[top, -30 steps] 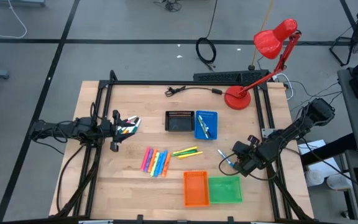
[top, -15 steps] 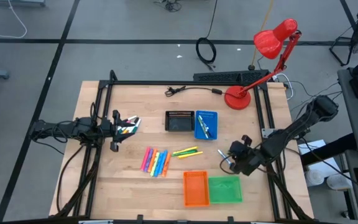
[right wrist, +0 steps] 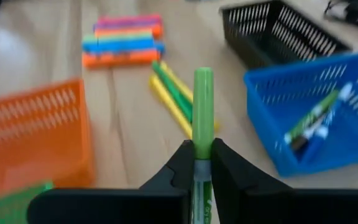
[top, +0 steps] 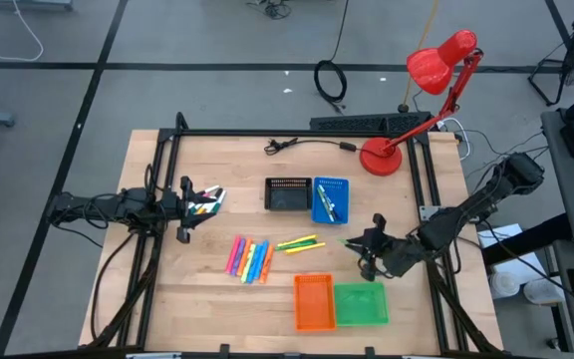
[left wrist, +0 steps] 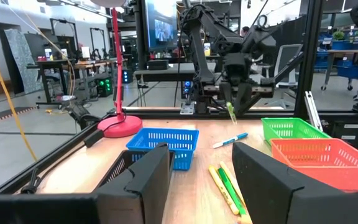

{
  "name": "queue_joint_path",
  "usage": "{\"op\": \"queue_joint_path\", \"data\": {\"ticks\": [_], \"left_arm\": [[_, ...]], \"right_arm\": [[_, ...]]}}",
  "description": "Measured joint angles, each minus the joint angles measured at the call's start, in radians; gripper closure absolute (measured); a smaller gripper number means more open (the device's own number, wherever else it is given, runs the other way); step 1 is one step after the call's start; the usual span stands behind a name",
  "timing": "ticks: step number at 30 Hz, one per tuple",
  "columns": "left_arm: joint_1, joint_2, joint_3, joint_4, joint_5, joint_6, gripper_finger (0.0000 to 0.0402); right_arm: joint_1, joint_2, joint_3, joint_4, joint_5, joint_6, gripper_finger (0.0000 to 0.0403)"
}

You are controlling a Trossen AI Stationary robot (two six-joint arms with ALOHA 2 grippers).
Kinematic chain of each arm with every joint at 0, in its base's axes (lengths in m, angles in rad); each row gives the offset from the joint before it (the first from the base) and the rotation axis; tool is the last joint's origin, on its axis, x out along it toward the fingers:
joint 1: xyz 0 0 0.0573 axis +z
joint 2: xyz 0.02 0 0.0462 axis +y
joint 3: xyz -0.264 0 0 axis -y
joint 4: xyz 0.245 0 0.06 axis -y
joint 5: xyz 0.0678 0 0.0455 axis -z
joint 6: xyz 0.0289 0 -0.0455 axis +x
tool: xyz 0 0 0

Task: Pick & Place Markers
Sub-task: Put the green marker pen into the blue bin

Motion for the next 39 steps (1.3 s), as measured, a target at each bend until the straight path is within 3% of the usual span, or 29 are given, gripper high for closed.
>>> {"op": "queue_joint_path", "data": {"ticks": [11, 21, 27, 39], "left_arm": [[0.000, 0.000, 0.000, 0.000, 0.000, 0.000, 0.0220], [0.000, 0.000, 0.000, 0.000, 0.000, 0.000, 0.0220], [0.000, 0.000, 0.000, 0.000, 0.000, 0.000, 0.0220], [0.000, 0.000, 0.000, 0.000, 0.000, 0.000, 0.0220]], "right_arm": [[-0.206, 0.011, 0.002, 0.195, 0.053, -0.080, 0.0379], [-0.407, 0.140, 0.002, 0.427, 0.051, -0.124, 0.0378], [-0.487, 0.163, 0.002, 0.402, 0.049, -0.113, 0.0378], [-0.497, 0.163, 0.002, 0.335, 0.046, -0.060, 0.0378]]}}
